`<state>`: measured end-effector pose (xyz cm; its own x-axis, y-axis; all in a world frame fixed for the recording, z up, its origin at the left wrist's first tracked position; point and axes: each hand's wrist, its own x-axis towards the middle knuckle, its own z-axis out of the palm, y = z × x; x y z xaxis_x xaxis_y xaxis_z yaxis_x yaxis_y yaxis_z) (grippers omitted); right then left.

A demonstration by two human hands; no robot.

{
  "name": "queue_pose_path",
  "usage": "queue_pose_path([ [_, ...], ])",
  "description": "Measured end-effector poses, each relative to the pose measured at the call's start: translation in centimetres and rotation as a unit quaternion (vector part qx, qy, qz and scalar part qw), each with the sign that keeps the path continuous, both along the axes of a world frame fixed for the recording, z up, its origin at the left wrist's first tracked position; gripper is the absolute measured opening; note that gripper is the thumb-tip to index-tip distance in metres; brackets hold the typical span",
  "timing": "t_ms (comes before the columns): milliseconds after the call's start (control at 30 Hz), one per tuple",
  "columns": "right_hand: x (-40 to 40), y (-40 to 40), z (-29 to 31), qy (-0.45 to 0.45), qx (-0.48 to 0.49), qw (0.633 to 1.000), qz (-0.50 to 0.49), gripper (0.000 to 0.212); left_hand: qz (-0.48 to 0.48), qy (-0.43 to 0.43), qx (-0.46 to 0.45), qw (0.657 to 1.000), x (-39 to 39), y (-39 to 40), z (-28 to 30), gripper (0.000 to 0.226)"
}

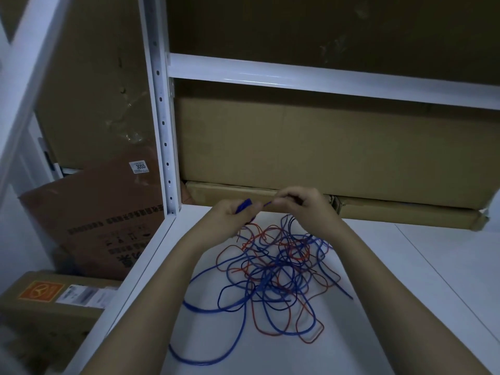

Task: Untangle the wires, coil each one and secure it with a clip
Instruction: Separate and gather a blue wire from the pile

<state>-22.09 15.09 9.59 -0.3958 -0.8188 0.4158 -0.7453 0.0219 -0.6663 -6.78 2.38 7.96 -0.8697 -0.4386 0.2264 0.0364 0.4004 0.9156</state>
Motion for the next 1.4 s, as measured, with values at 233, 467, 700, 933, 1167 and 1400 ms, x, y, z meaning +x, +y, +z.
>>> queue_pose_path([
  [233,0.8,-1.1,-2.8,0.113,0.055,0.989,-0.074,0.036,-0.15,0.122,0.324,0.926,0.0,0.4,0.8,0.037],
  [467,2.9,-1.4,-5.8,0.135,0.167,0.976,0.031,0.022,0.026,0.088,0.13,0.987,-1.6,-0.2,-0.4,0.052],
  [700,2.4,-0.3,-4.8,0.059,0.105,0.989,0.085,0.009,0.125,-0.014,-0.102,0.987,-1.6,0.0,-1.5,0.047],
  [933,1.8,1.0,-2.2,-0.222,0.112,0.958,0.144,0.03,0.106,0.008,-0.345,0.932,-1.9,-0.8,-3.5,0.031],
  [1167,0.7,1.5,-1.9,-0.485,0.04,0.864,0.127,0.017,0.114,-0.029,-0.314,0.942,-1.3,-1.4,-2.7,0.025],
  [1400,-0.9,1.4,-0.6,-0.537,-0.145,0.828,0.069,0.003,0.02,-0.067,-0.173,0.982,-0.5,-1.5,-2.8,0.037],
])
